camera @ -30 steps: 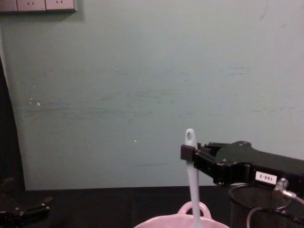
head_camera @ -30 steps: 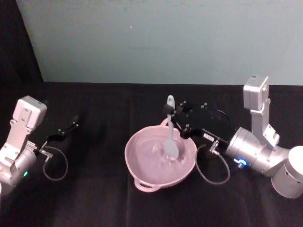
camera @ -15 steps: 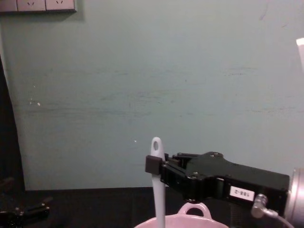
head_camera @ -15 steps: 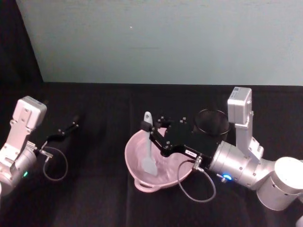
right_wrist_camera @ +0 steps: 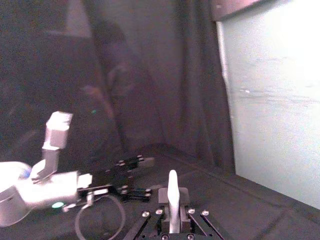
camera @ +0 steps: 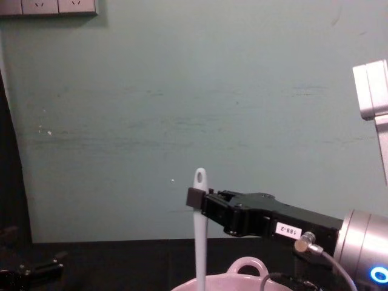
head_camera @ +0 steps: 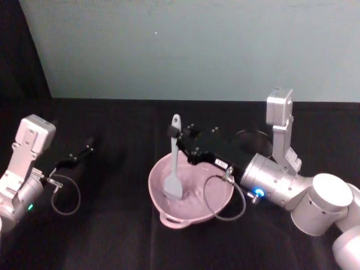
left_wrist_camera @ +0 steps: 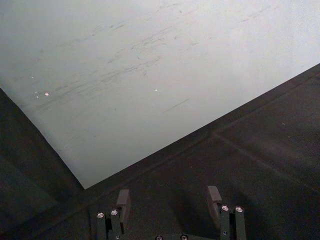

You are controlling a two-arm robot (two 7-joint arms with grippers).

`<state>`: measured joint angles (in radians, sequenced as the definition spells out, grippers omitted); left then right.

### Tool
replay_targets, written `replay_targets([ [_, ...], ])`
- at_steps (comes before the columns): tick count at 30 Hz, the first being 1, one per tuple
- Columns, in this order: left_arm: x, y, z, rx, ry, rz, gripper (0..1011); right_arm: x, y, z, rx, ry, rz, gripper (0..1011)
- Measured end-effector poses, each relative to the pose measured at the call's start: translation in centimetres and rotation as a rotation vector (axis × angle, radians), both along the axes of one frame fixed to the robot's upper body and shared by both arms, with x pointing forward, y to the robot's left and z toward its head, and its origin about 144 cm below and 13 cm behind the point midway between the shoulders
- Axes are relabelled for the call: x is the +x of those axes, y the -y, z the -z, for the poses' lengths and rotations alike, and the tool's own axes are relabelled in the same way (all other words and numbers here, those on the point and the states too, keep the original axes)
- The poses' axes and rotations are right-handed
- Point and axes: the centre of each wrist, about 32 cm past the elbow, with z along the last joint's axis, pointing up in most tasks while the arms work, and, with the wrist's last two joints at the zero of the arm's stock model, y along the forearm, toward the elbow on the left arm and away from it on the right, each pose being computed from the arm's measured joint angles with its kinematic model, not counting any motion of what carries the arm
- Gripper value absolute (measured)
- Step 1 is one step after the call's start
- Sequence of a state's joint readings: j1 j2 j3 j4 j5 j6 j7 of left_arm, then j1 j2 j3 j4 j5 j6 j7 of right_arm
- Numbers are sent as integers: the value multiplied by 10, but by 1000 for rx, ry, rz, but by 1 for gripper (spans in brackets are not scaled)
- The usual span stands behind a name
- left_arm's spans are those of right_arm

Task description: Use the one hand to pick up the spoon and stir the clear water in the bowl.

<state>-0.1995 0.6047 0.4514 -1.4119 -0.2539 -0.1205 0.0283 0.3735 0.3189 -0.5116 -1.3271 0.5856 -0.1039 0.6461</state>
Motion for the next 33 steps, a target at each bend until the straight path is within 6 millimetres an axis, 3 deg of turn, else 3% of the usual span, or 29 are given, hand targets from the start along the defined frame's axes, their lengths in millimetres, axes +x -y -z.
replay_targets([
  [10,0,0,0,0,0,0,1005,12,24,1,8,-8,104,114],
  [20,0,0,0,0,0,0,1005,7,46,-5,-36,42,151,113],
  [33,0,0,0,0,0,0,1005,-12,43,-14,-109,103,77,113],
])
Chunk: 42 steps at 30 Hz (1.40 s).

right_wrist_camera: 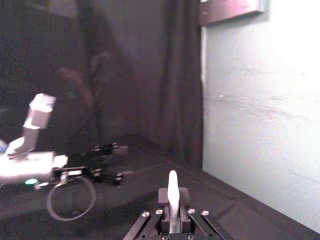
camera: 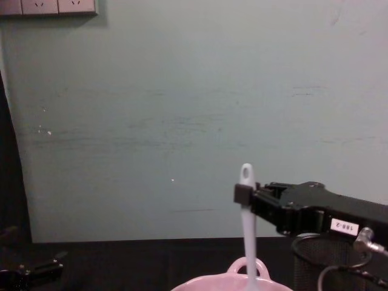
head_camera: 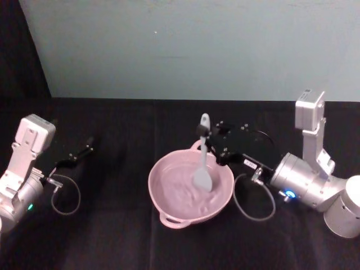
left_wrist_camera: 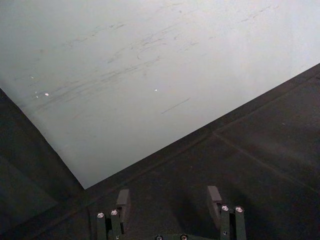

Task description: Use the one hand to pick up the spoon and stir the clear water in the bowl.

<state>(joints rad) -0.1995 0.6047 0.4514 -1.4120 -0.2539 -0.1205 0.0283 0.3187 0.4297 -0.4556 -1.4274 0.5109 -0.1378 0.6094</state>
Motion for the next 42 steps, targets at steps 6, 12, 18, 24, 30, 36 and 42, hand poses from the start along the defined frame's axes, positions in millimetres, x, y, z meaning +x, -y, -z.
replay_targets([
  [6,0,0,0,0,0,0,1005,-10,-11,-4,-43,29,-60,113],
  [12,0,0,0,0,0,0,1005,-18,-24,-4,-48,35,-111,114],
  [18,0,0,0,0,0,0,1005,-20,-28,-2,-35,26,-121,113],
  [24,0,0,0,0,0,0,1005,-22,-28,-3,-2,20,-117,113],
  [30,0,0,0,0,0,0,1005,-23,-21,-8,70,15,-95,113],
  [36,0,0,0,0,0,0,1005,-19,-10,-19,117,-11,-79,113],
  [42,0,0,0,0,0,0,1005,-10,3,-36,111,-10,-69,114],
])
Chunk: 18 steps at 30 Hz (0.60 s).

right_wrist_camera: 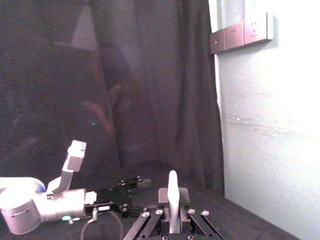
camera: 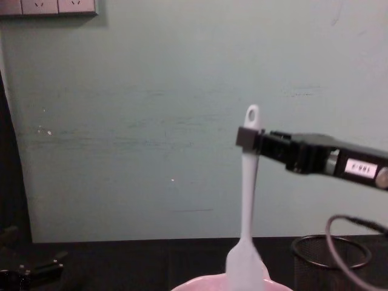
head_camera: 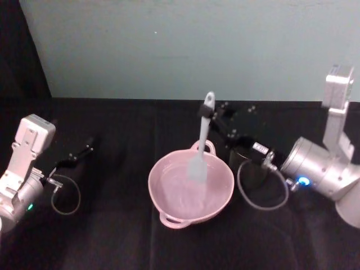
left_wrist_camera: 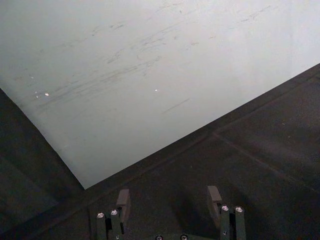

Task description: Use the one hand to pick up the spoon and stir the clear water in the bowl.

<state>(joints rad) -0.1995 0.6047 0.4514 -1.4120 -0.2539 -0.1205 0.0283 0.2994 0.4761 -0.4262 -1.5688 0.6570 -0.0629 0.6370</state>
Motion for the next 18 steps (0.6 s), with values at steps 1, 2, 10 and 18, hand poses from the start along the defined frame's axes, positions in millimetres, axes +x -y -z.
replay_targets([
  [1,0,0,0,0,0,0,1005,3,4,-6,-6,5,4,113],
  [2,0,0,0,0,0,0,1005,3,4,-6,-6,5,4,114],
  [10,0,0,0,0,0,0,1005,18,26,-34,-37,48,40,113],
  [18,0,0,0,0,0,0,1005,30,45,-49,-59,66,84,113],
])
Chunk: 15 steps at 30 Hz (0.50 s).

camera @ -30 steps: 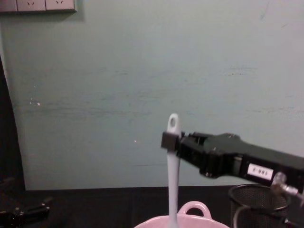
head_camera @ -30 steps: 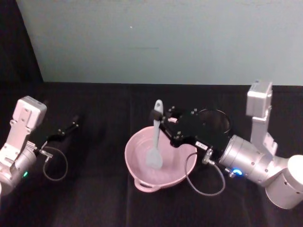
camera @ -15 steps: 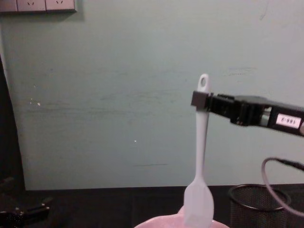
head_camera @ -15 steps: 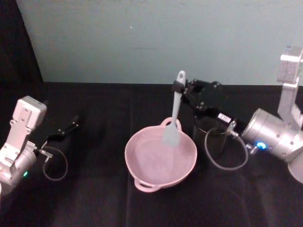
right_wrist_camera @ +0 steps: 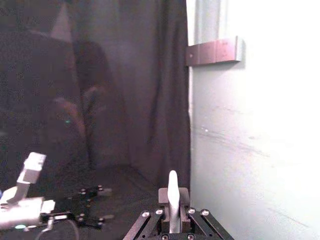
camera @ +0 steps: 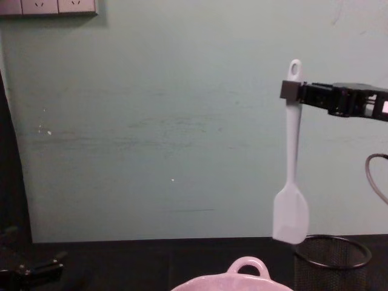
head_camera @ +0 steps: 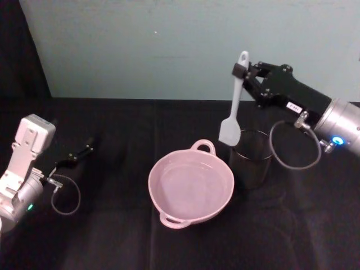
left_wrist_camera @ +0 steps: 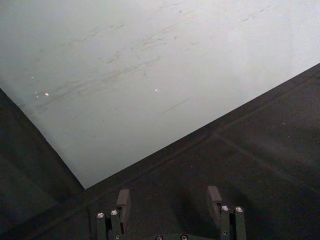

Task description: Use the one hand to pick up the spoon and stir the clear water in the bowl.

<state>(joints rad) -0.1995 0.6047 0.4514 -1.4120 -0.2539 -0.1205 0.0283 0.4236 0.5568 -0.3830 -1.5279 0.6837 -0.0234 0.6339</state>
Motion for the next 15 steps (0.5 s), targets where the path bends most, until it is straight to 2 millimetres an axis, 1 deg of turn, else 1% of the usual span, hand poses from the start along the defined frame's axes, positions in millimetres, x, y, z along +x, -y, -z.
replay_targets([
  [7,0,0,0,0,0,0,1005,8,14,-3,-5,-10,43,114],
  [15,0,0,0,0,0,0,1005,14,30,5,6,-59,89,113],
])
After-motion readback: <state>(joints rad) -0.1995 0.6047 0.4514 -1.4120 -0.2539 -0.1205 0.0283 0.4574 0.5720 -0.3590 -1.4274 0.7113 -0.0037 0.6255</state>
